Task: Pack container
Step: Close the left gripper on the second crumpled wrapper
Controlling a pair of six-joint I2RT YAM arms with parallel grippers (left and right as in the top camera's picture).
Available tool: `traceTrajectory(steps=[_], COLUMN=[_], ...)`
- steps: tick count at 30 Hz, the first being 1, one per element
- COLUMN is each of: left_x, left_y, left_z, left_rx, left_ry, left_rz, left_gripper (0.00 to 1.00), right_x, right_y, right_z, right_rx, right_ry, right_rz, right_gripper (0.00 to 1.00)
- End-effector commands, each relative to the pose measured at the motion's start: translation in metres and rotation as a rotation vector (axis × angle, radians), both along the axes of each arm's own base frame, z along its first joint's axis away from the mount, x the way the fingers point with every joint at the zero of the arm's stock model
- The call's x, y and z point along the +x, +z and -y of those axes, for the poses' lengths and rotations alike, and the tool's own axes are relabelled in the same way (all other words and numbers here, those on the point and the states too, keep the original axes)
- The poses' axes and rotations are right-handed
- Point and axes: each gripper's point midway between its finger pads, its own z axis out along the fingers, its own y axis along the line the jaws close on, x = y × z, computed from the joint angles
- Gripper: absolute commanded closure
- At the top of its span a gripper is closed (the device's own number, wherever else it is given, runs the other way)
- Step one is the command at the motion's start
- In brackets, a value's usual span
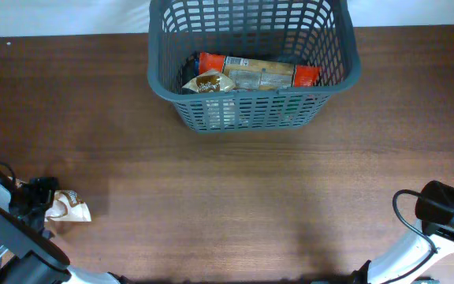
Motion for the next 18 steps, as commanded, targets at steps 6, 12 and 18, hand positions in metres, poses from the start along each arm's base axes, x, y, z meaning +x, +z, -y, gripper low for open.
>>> traceTrajectory(steps=[6,12,18], left_x=[-0.011,-0.006,-0.004], left_y=[-0.004,-0.003,-0.005], left_z=[-0.011,-0.023,-0.025], left_rx=[0.059,0.113,0.117], left_ry=[0.017,-0.012,-0.017], left_rz=[-0.067,-0.053,-0.05], left_gripper=[0.01,0.01,0.01], right_x=[-0.001,-0.001,-0.001], right_y=[0.002,0.002,0.002], right_z=[0.001,0.001,0.001], right_rx=[-0.005,-0.005,-0.005], right_ry=[-0.005,-0.005,-0.005], right_rz=[0.005,0.005,0.005], right_gripper=[0.01,0.01,0.01])
